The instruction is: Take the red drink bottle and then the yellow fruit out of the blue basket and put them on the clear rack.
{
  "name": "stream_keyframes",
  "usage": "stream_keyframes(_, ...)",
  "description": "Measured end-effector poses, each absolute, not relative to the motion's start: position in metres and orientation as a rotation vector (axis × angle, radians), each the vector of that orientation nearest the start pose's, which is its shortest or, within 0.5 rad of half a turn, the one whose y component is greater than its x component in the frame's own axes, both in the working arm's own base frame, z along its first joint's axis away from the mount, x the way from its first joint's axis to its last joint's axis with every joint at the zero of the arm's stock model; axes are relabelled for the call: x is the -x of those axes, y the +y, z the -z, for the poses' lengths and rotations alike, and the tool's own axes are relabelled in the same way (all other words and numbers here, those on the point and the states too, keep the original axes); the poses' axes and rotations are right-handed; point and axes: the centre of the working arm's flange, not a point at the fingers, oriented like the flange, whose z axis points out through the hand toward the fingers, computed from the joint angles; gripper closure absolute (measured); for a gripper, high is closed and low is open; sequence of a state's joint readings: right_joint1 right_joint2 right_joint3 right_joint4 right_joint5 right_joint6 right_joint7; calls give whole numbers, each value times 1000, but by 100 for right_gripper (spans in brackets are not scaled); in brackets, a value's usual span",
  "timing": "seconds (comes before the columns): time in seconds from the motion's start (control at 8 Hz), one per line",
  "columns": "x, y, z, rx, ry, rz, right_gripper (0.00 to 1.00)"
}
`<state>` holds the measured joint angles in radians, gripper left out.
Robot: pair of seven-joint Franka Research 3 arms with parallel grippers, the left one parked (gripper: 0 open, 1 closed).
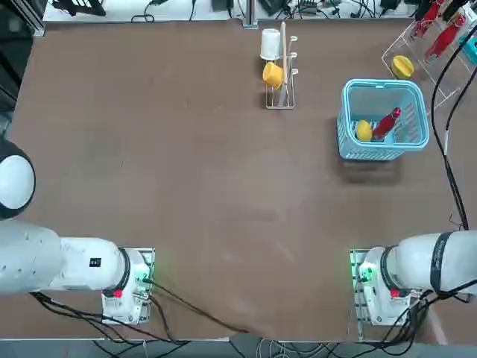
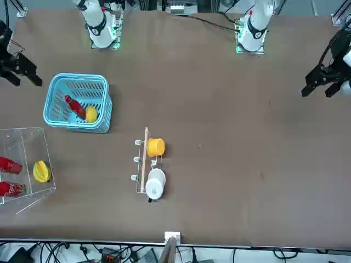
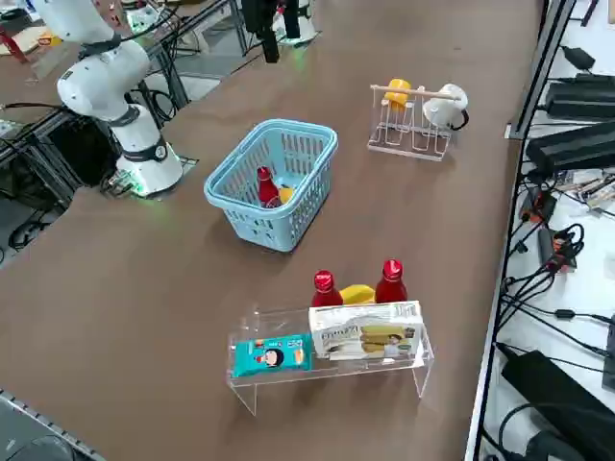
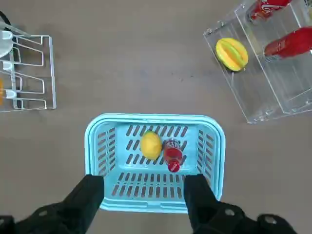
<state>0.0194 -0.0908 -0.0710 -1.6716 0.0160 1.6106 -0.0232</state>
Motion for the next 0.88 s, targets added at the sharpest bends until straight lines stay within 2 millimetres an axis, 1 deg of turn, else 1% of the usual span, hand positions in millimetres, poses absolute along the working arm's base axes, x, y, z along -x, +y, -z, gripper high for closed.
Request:
stream_keyframes(0.5,-525,-27,-626,3119,43,-11,0)
stream_keyframes(0.62,-525,-27,-622,3119,44,-33,0)
stream_keyframes(0.75,-525,-29,-612,3118,49,-61,0)
stream_keyframes(0.88,-526,-30,-596,3117,55,-76,0)
